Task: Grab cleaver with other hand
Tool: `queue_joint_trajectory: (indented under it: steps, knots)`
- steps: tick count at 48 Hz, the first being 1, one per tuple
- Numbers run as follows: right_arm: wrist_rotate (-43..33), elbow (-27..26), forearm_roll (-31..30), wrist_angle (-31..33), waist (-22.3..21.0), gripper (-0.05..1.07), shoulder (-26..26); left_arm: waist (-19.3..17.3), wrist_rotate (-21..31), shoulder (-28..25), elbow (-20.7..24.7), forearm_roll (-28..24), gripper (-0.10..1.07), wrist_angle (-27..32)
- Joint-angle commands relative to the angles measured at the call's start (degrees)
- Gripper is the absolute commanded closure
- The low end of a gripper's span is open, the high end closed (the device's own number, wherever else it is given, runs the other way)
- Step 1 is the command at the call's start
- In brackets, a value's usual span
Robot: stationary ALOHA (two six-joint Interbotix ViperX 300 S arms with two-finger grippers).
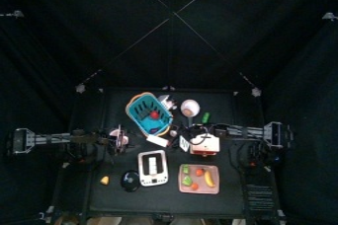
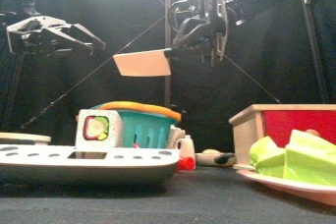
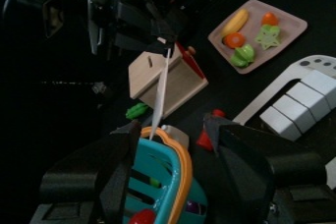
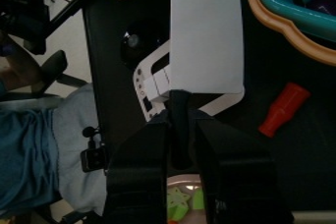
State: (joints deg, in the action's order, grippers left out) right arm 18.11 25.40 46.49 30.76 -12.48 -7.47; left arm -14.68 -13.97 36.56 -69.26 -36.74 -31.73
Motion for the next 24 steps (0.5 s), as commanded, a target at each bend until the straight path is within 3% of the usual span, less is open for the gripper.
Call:
queue_joint_trajectory:
  steps: [1, 24]
  knots:
    - [0.3, -1.7, -0.3, -0.4, 0.1, 0.54, -2.2, 0.1, -2.6, -2.6, 1.1, 3.8, 0.07, -1.7]
    - [0.3, -1.4, -1.3, -0.1, 1.1, 0.54, -2.2, -0.2, -11.0, -12.2, 3.2, 10.0, 0.08, -10.0]
